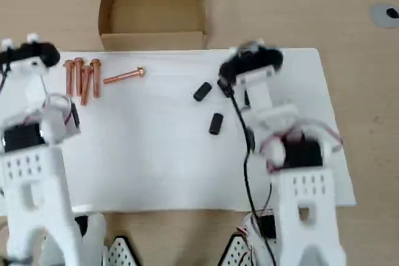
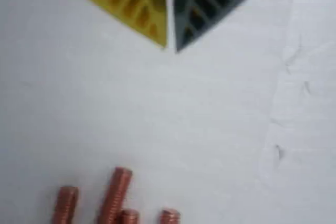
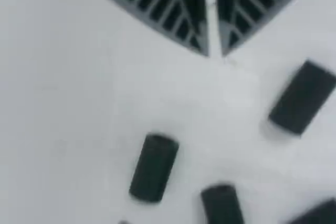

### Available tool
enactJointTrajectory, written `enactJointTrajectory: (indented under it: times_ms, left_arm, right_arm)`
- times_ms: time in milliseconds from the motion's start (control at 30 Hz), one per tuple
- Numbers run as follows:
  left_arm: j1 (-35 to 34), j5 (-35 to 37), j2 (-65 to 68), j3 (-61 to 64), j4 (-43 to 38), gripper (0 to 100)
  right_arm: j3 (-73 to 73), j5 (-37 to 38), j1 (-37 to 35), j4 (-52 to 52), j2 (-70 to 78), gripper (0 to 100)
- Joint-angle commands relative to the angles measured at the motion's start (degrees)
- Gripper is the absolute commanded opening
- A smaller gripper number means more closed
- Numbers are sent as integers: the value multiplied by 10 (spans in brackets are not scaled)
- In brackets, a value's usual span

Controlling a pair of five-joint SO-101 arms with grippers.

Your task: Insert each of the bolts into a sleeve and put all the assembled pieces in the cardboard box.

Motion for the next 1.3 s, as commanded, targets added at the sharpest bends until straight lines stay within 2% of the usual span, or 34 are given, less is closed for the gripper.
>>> enactJointTrajectory:
  times_ms: [0,200,433,700,933,1267]
  left_arm:
    - [-36,0,115,-116,18,6]
    - [-76,-4,299,-353,113,6]
    - [-71,-4,509,-612,205,7]
    - [-40,-22,735,-840,259,7]
    - [-10,-22,845,-949,264,7]
    - [-9,-8,902,-1002,258,7]
  right_arm:
    - [-116,-5,10,1,109,11]
    - [-176,-5,9,1,213,11]
    - [-180,-5,7,1,256,11]
    - [-177,-5,7,1,258,10]
    - [-177,-4,9,9,259,10]
    - [-167,-4,9,30,259,10]
